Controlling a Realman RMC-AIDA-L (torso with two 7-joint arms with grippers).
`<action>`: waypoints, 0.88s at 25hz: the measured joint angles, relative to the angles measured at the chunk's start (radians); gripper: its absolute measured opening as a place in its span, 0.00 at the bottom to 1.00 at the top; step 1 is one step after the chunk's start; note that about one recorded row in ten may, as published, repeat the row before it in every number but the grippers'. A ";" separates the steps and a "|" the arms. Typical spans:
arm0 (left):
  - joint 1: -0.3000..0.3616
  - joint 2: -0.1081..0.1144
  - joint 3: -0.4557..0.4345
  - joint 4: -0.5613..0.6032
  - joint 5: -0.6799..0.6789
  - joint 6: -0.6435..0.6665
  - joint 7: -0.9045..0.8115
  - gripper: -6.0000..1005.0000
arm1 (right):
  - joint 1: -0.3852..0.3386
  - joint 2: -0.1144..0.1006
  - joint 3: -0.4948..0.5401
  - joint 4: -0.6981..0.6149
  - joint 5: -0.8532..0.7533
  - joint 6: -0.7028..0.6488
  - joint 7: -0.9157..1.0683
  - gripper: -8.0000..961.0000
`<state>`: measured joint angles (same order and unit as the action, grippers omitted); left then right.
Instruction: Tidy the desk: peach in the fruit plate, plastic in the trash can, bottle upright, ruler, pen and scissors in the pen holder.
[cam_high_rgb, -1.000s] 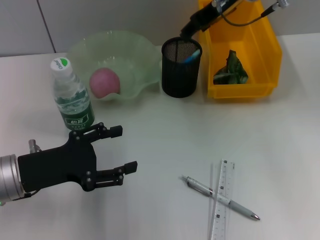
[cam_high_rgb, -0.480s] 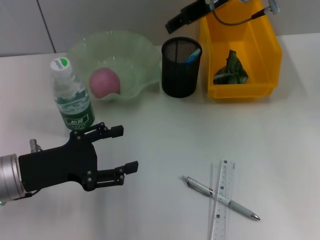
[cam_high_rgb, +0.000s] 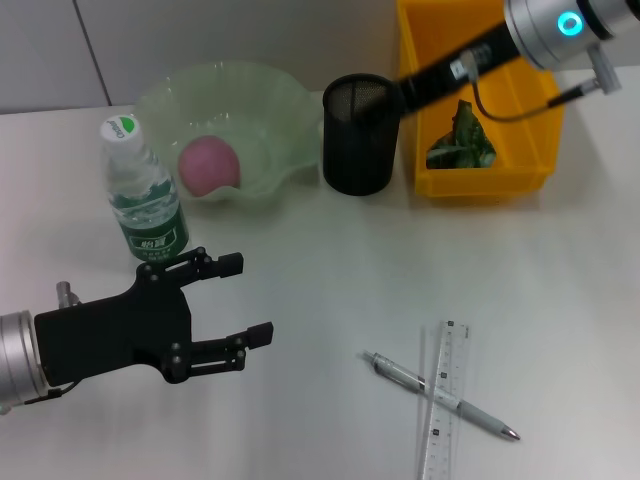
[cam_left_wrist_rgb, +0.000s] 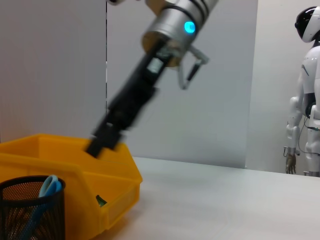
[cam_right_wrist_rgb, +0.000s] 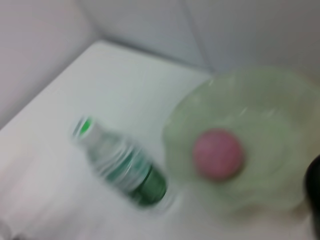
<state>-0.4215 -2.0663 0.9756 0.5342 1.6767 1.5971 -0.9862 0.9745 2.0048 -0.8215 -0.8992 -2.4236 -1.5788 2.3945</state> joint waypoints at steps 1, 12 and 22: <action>0.000 0.000 0.000 0.000 0.000 0.000 0.000 0.84 | 0.000 0.000 0.000 0.000 0.000 0.000 0.000 0.71; 0.001 0.000 0.002 -0.002 0.006 -0.003 -0.009 0.84 | 0.016 0.018 -0.256 0.004 -0.011 -0.106 -0.284 0.71; 0.014 0.004 0.007 0.019 0.009 -0.038 -0.165 0.84 | 0.054 0.048 -0.395 -0.122 -0.067 -0.205 -0.671 0.71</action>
<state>-0.4079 -2.0624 0.9824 0.5537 1.6857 1.5589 -1.1510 1.0282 2.0529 -1.2167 -1.0214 -2.4904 -1.7838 1.7236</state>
